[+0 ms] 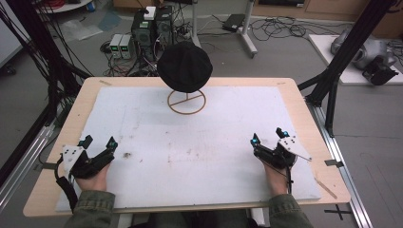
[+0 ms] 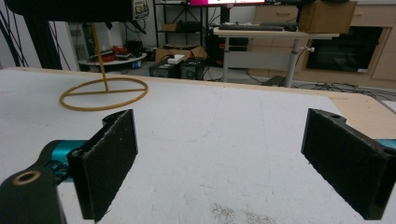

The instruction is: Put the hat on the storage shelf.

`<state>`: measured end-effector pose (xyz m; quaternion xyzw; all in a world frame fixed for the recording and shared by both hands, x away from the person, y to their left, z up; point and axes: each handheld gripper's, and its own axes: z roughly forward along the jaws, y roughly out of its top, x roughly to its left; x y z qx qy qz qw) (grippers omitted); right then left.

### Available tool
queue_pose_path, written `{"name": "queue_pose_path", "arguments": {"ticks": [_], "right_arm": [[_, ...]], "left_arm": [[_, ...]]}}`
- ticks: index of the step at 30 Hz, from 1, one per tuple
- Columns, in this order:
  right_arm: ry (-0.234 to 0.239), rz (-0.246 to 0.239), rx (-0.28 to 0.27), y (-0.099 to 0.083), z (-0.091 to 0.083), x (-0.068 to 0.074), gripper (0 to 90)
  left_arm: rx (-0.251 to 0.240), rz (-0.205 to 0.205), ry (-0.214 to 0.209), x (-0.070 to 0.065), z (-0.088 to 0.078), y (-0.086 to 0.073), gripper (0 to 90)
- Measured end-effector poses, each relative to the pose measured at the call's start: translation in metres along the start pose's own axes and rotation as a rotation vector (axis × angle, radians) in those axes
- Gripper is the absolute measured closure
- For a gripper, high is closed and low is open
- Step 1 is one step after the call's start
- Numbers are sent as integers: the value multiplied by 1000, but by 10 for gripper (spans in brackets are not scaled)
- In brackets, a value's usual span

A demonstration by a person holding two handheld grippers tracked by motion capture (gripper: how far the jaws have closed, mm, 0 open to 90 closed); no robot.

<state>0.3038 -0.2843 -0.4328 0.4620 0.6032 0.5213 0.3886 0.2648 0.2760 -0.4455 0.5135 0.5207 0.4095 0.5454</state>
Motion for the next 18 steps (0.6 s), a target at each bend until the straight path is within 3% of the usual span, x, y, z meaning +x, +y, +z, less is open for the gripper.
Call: {"name": "queue_pose_path", "arguments": {"ticks": [11, 18], "right_arm": [[6, -10, -6, 0, 0, -1, 99], [-1, 34, -20, -3, -2, -5, 99]], "left_arm": [[-9, -4, -3, 0, 0, 1, 166], [-7, 4, -10, -3, 2, 1, 166]]}}
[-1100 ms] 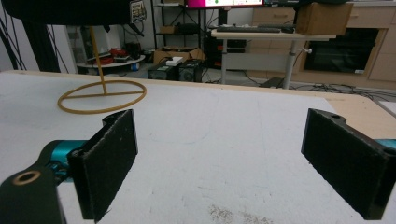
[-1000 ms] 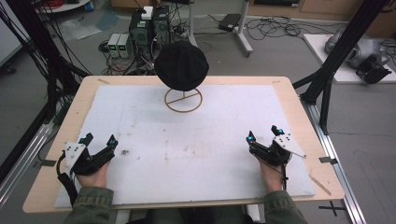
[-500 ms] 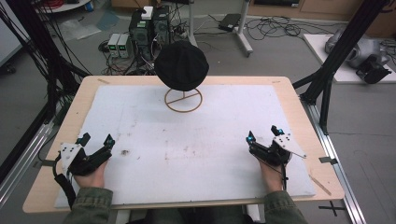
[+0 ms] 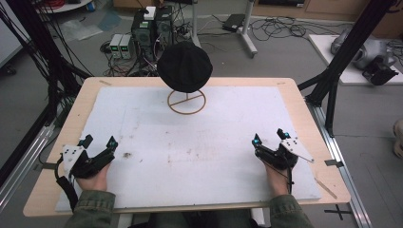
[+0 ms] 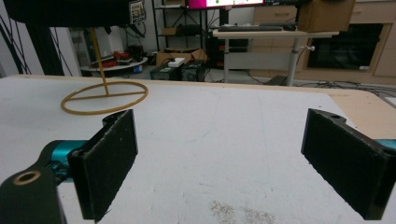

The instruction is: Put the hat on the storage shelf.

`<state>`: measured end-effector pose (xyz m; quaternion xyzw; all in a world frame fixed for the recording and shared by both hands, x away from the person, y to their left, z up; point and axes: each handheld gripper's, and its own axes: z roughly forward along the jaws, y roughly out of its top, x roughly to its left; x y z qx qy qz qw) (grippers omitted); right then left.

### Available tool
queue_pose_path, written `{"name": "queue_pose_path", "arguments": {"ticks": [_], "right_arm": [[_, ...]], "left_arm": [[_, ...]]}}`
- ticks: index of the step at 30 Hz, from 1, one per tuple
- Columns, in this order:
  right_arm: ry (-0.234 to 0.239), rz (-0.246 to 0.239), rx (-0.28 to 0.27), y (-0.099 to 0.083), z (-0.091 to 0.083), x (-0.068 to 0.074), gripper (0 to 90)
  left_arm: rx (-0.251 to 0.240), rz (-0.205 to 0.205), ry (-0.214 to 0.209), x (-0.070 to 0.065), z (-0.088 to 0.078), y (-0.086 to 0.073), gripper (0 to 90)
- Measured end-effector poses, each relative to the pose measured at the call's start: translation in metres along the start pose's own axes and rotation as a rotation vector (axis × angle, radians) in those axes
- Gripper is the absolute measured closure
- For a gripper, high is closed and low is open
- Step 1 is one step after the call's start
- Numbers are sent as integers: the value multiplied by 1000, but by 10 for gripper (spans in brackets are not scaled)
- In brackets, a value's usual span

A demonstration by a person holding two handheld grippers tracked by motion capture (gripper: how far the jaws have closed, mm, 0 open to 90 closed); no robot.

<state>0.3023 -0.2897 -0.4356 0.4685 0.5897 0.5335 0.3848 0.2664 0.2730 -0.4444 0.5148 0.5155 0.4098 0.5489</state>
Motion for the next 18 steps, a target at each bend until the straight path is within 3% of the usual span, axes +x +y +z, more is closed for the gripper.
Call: {"name": "queue_pose_path", "arguments": {"ticks": [18], "right_arm": [[-1, 14, 6, -1, -2, -5, 99]], "left_arm": [[6, 0, -21, -2, 4, 0, 166]]}}
